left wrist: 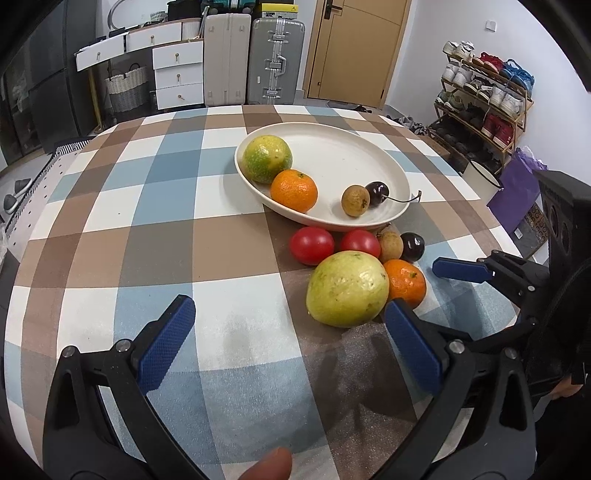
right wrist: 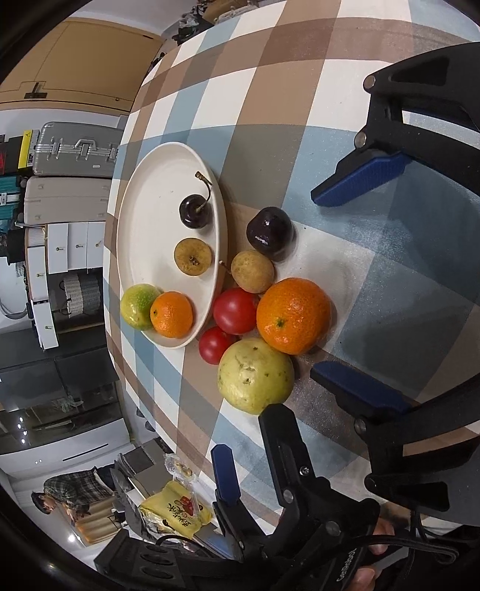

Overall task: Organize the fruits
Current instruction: 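Grasp another tangerine with the right tool and lift it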

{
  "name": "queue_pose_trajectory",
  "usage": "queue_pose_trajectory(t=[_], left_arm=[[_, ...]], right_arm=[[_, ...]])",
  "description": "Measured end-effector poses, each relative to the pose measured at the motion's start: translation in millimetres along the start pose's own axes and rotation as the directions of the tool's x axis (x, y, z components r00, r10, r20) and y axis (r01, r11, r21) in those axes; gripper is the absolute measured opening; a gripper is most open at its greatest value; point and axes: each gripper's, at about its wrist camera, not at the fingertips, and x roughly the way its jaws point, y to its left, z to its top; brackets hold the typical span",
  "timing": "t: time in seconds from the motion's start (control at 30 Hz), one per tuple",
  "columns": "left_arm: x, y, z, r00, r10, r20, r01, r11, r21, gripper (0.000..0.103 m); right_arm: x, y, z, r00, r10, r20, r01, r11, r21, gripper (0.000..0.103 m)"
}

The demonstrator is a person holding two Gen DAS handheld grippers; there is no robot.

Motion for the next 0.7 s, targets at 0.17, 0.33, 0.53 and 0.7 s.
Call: queue_pose_trajectory(t=[0.17,0.33,0.53,0.7], left_arm=[[0.0,3.9,0.0,1.000,0.004,0.002,-0.004,1.000,-0.014,0.103],[0.5,5.1,0.5,1.000,0.004,0.002,-0.004,1.000,-0.023,0.103],[0.3,3.1,0.0,1.000,0.000,0.006,0.000,1.000,-0.018,0.103],[1.8,2.7,0.3,1.000,-0.010,0.000,0.010,1.000,-0.020,0.103]], right_arm=[[1.5,2.7,2.6,1.000,0.006,0.009,-0.006,1.000,-0.009,0.077],[3.3,1.7,6.8,1.000,0.023,0.012,-0.023,1.000,-0.005,0.068],[4.5,4.1,8.5,0.998,0.054,0.015,-0.054,0.998,-0.011,0.053],[3.0,5.6,7.3,0.997,0.074,0.018,-0.074,0.997,-0.011,0.043]])
